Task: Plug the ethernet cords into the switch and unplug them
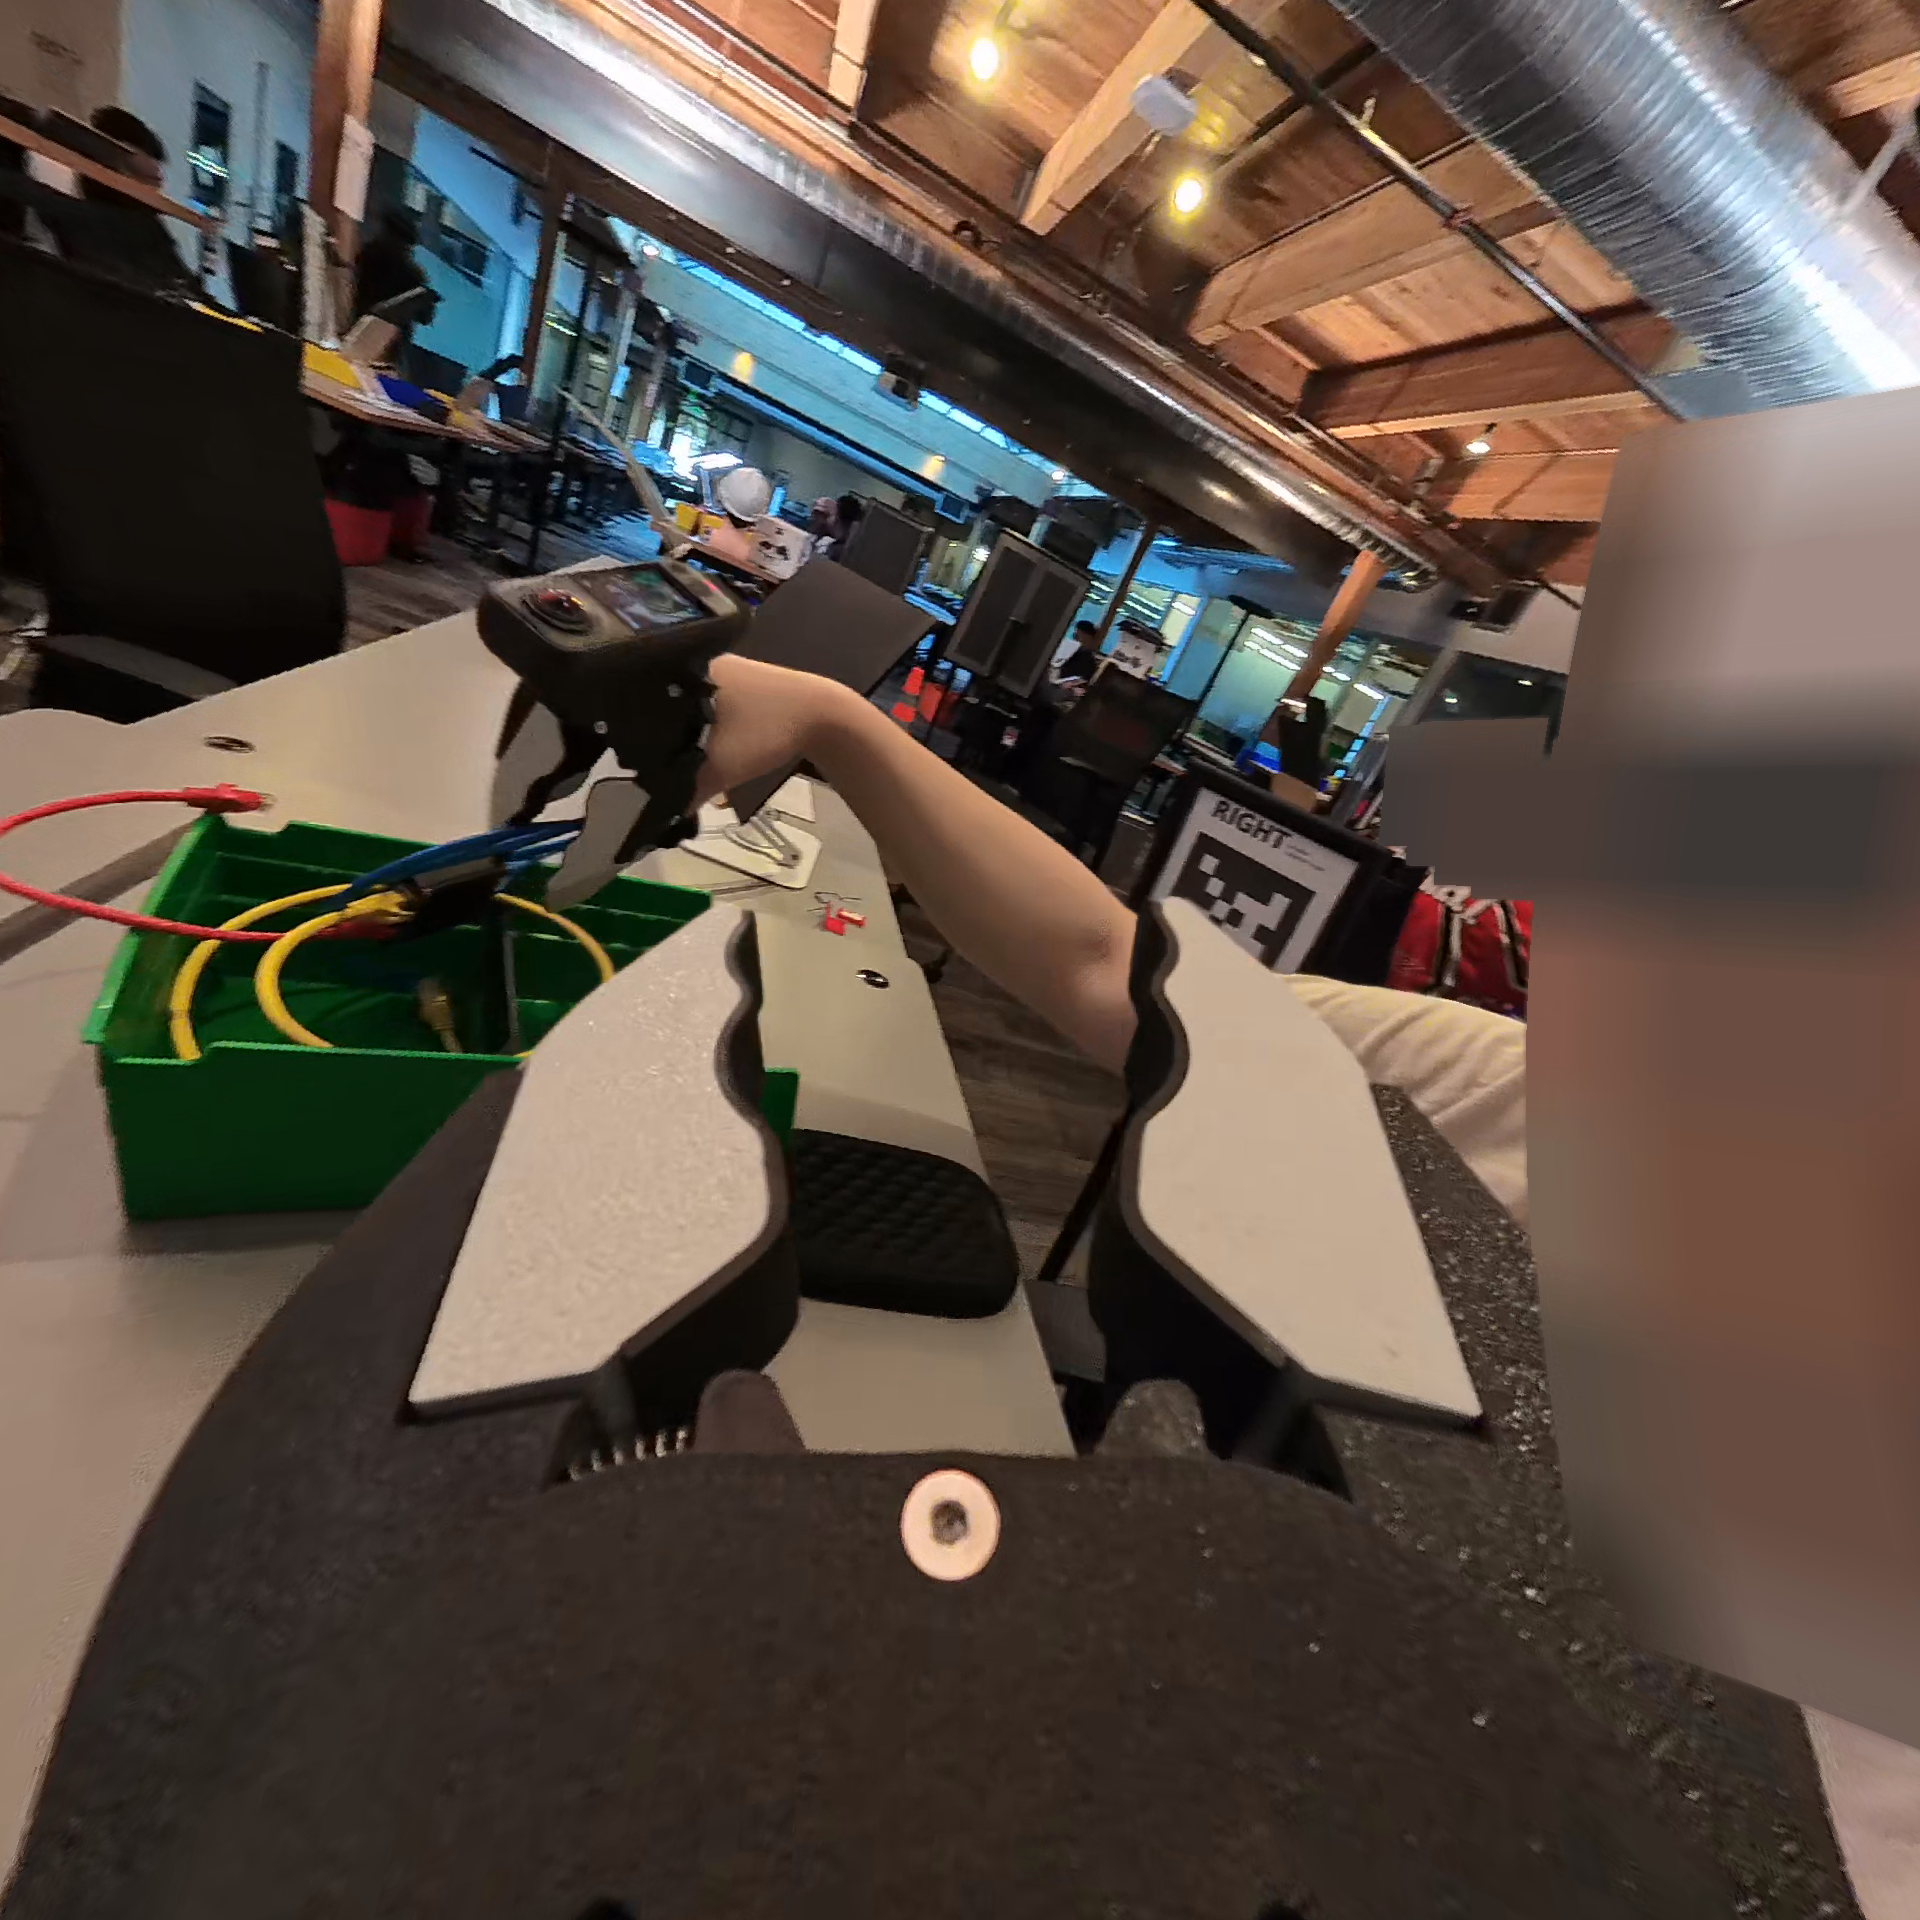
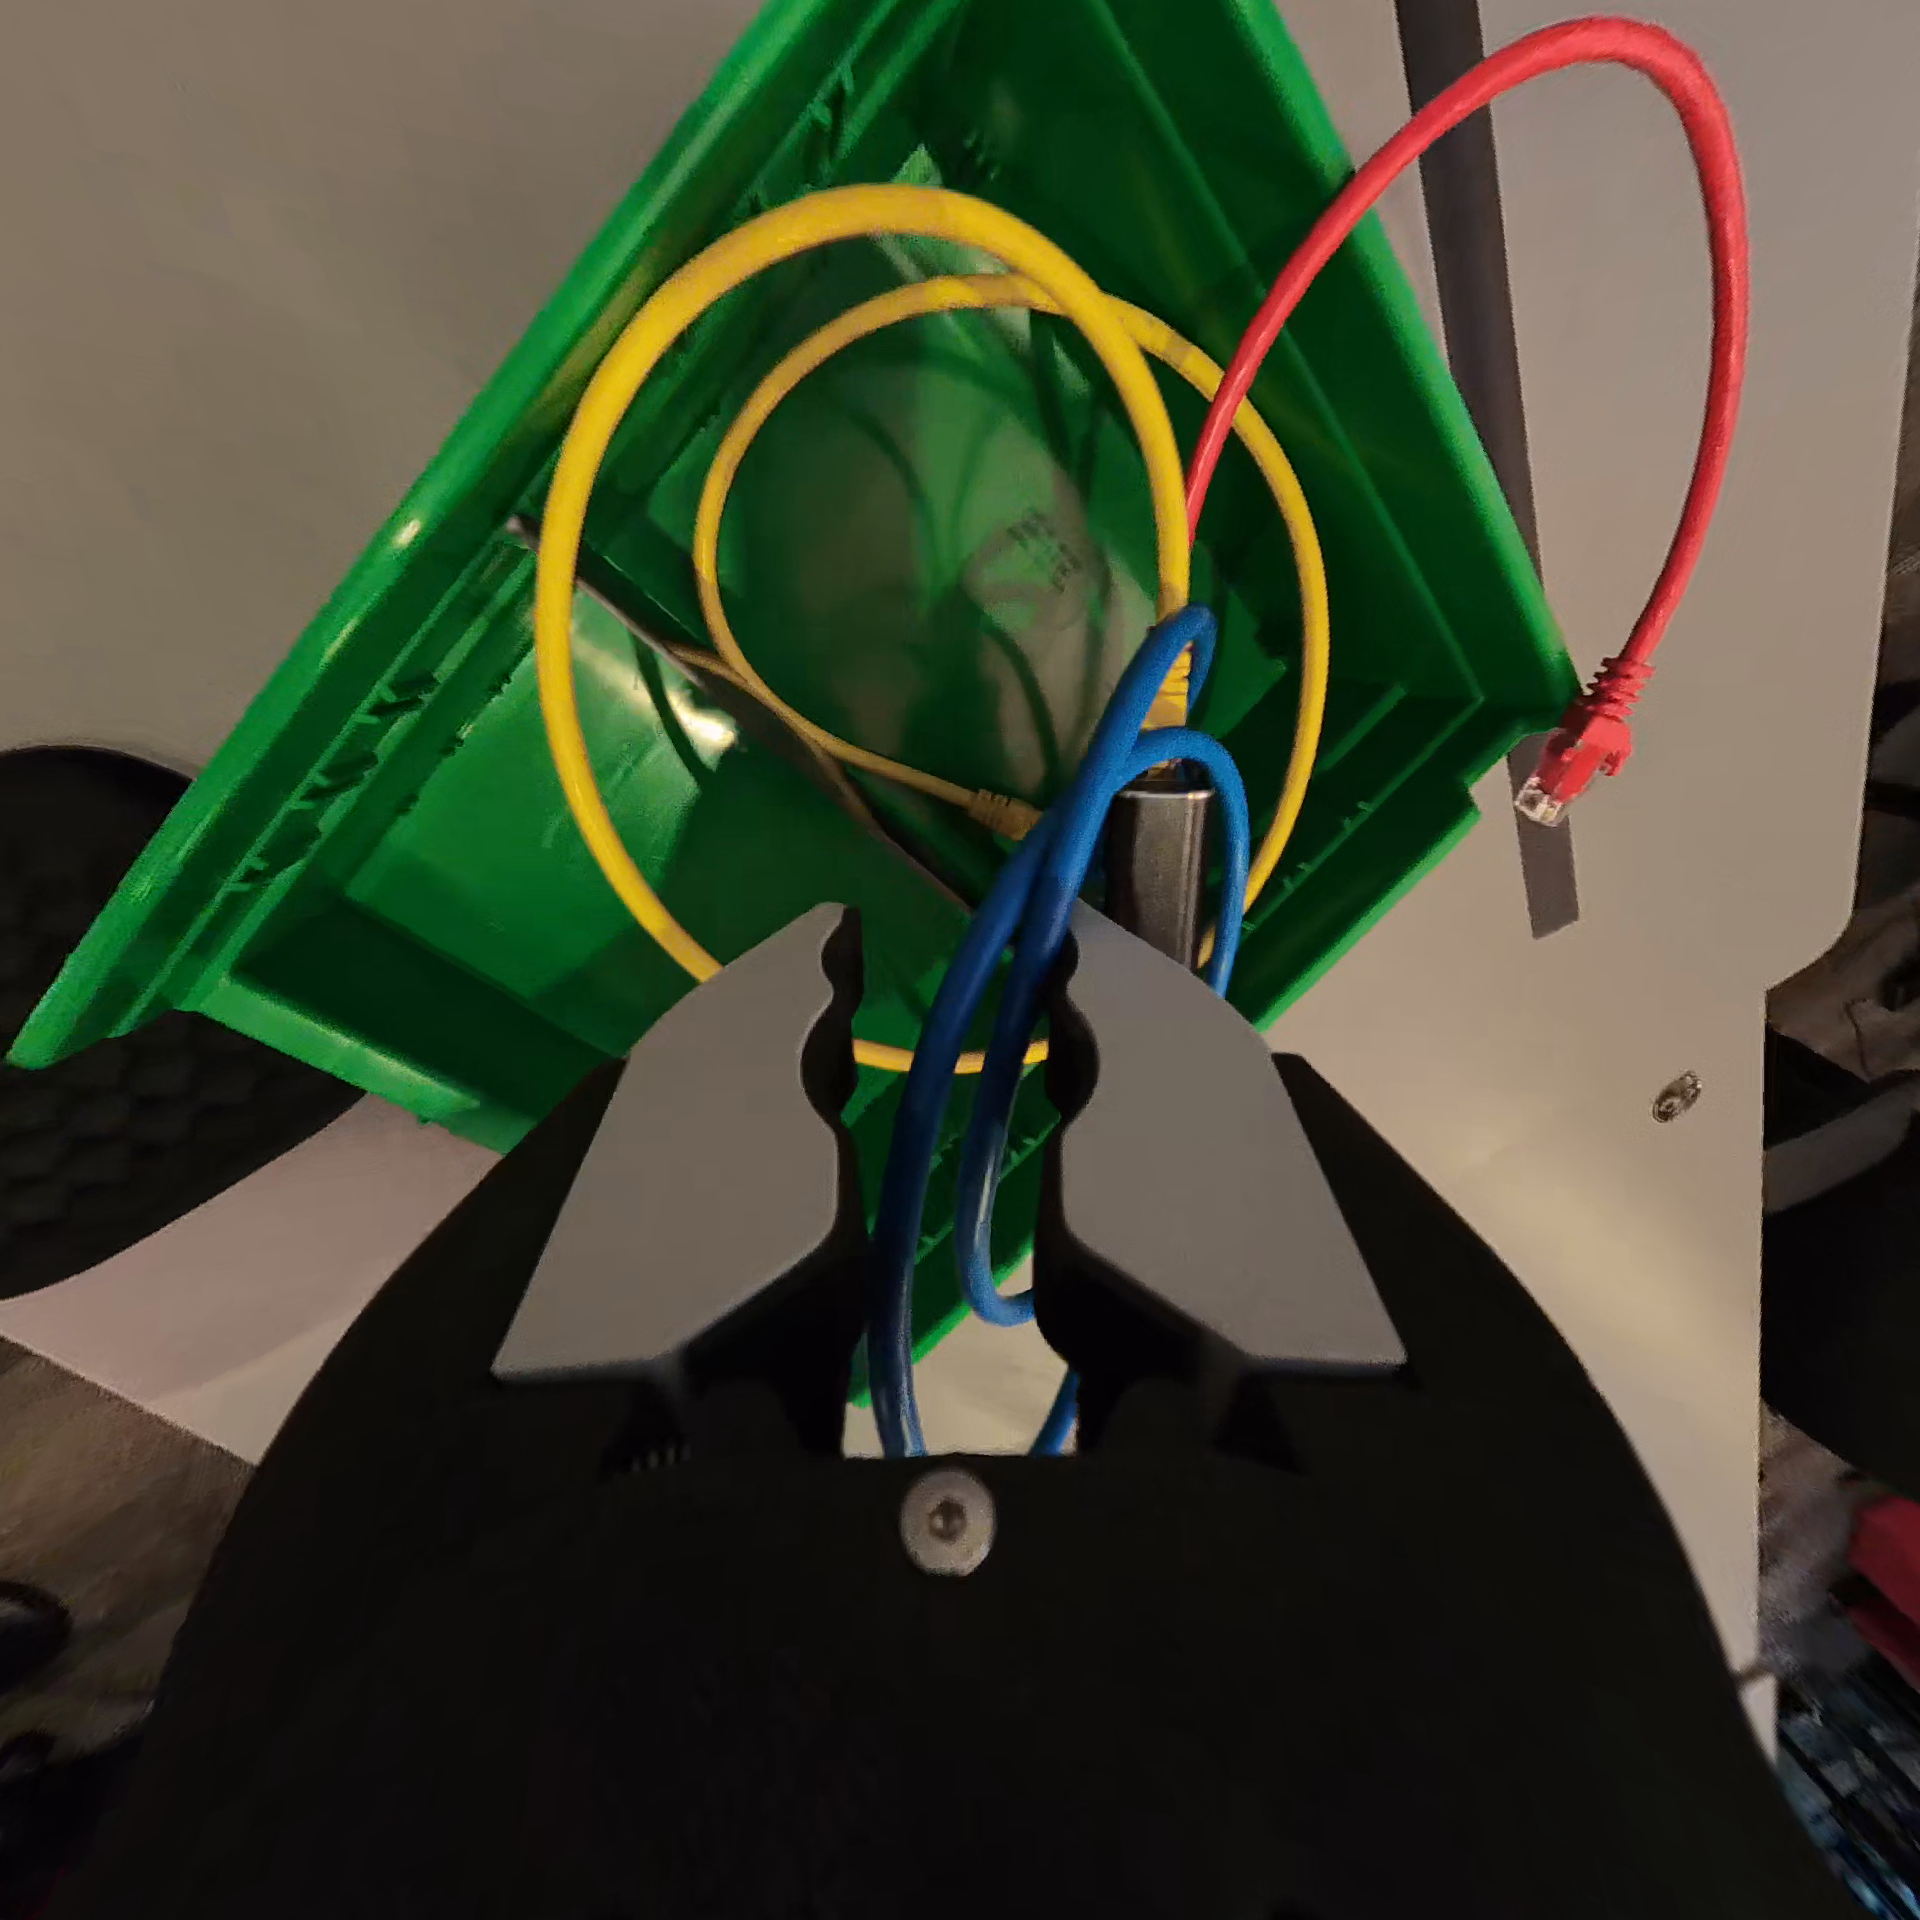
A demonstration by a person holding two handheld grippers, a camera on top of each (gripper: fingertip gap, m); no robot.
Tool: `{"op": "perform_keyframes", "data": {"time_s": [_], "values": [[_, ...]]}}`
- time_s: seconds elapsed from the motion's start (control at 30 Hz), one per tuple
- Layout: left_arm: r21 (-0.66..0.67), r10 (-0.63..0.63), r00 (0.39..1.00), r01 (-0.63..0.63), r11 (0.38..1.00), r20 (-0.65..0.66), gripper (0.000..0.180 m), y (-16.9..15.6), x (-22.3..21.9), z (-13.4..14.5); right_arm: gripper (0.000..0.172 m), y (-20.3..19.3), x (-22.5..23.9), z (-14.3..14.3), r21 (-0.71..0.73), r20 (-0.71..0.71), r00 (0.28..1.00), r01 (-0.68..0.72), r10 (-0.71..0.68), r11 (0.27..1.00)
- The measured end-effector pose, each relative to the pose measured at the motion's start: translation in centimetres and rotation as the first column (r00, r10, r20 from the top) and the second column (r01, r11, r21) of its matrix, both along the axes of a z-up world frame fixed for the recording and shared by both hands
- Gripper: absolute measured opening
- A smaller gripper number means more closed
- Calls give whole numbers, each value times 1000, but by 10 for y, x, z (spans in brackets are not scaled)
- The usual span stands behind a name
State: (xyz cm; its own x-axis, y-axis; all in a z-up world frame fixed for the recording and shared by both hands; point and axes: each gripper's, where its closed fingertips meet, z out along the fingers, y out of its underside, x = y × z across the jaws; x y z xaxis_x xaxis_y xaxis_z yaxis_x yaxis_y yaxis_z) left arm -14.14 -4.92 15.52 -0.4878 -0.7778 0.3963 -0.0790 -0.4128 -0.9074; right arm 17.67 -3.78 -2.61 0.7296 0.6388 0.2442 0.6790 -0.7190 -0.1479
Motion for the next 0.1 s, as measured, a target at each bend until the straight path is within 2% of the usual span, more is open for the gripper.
{"op": "perform_keyframes", "data": {"time_s": [0.1], "values": [[-38,-116,992,118,992,53,71,-15,-8,9,34,-3,-4,10,90,-56,998,-2,7,996]]}}
